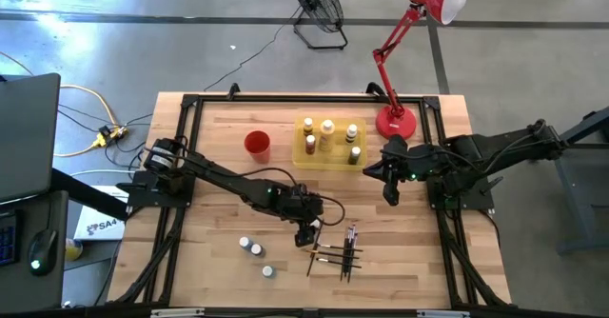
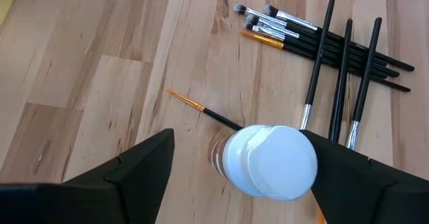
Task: Pick & Place Paint Supplies
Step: Put the white paint bottle into the yellow bin
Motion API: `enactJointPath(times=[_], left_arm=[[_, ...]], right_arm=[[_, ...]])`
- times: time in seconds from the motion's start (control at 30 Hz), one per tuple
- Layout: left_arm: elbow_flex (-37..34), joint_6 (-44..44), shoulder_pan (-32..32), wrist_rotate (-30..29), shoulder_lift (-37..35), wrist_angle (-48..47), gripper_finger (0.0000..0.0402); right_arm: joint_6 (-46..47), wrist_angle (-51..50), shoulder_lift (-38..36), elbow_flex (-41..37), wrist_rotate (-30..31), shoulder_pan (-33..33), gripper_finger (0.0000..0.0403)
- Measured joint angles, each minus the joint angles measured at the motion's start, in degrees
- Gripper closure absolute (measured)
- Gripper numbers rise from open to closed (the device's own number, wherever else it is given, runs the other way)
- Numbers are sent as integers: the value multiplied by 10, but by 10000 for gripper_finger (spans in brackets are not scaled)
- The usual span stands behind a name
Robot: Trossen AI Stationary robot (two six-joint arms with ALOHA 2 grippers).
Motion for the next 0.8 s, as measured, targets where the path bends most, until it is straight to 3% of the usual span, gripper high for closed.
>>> enactJointPath(times=[0.8], left_arm=[[0,-12,0,-2,0,0,95]], right_arm=[[0,0,0,0,0,0,398]])
